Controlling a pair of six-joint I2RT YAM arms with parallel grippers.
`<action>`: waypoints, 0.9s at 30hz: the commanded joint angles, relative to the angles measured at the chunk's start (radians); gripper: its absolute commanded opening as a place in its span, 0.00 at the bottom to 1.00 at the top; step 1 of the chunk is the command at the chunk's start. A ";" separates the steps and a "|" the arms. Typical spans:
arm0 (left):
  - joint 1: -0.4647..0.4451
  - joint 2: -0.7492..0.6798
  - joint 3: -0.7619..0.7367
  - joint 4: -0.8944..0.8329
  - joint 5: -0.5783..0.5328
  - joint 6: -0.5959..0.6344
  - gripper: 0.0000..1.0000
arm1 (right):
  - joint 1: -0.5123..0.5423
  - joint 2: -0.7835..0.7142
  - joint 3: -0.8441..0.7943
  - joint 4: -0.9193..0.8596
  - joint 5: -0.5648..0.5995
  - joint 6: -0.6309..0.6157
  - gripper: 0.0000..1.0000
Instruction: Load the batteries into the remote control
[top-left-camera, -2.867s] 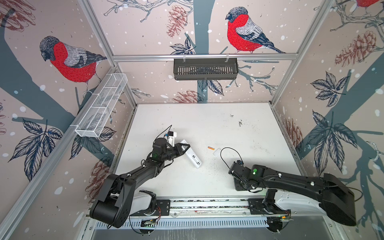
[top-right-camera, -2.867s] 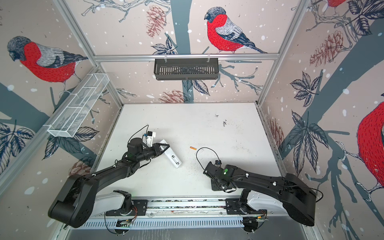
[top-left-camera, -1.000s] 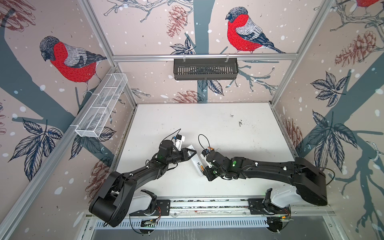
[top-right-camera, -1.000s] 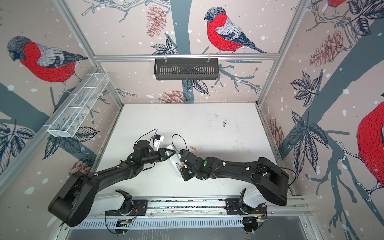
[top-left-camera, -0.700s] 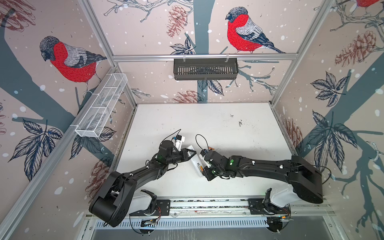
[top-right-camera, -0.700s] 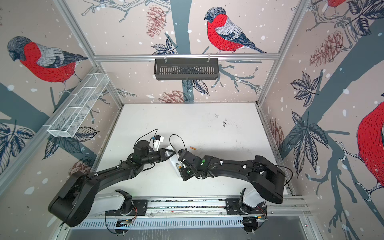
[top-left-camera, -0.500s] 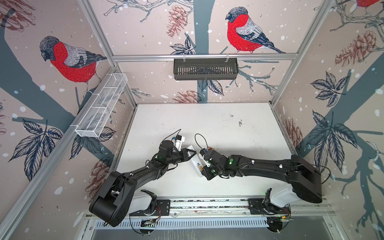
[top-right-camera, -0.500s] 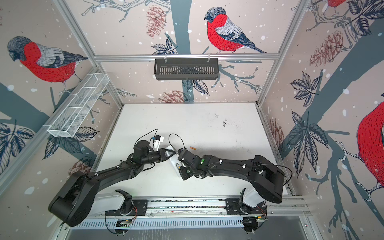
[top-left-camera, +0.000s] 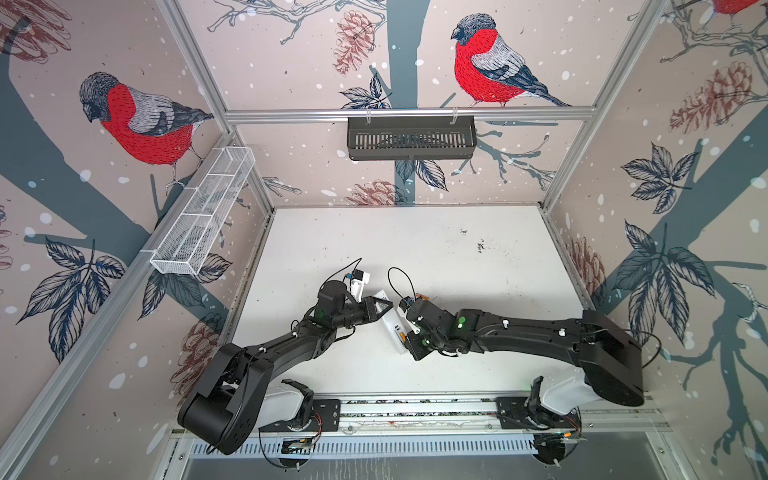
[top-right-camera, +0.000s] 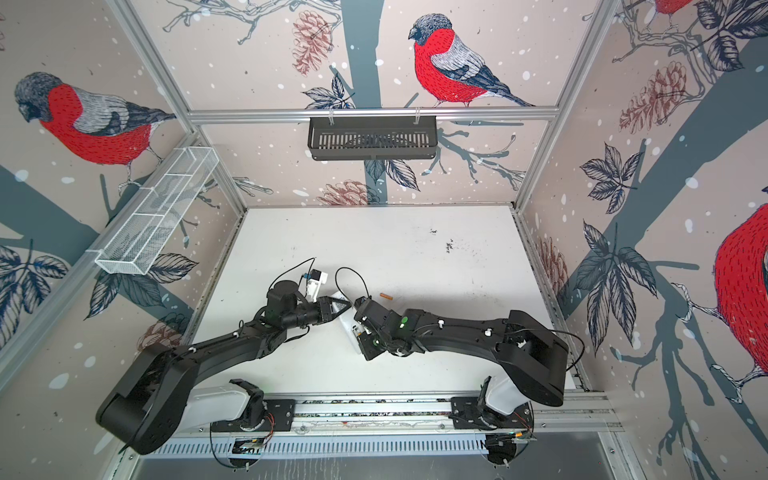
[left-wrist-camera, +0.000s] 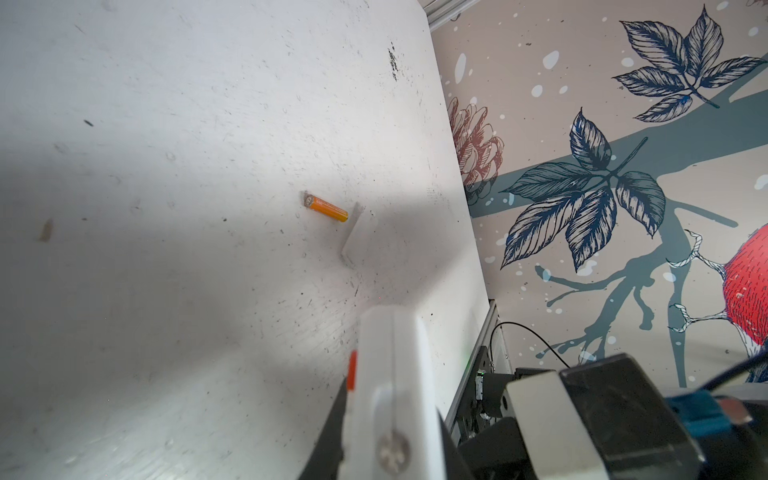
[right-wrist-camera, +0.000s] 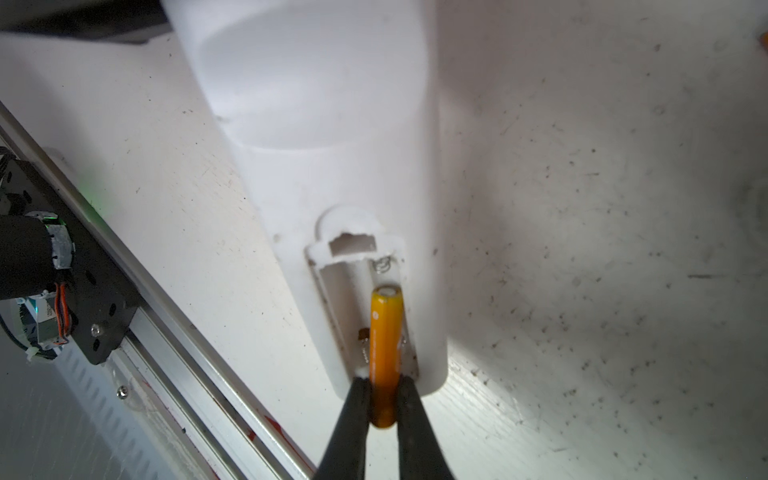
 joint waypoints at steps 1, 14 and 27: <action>0.000 -0.004 0.007 0.053 0.041 -0.018 0.02 | 0.000 0.006 0.017 -0.014 0.051 -0.001 0.14; 0.001 0.010 -0.002 0.081 0.068 -0.054 0.02 | 0.001 0.052 0.077 -0.054 0.122 -0.004 0.18; 0.050 0.118 0.013 0.121 0.138 -0.100 0.00 | 0.008 0.039 0.085 -0.093 0.109 -0.015 0.24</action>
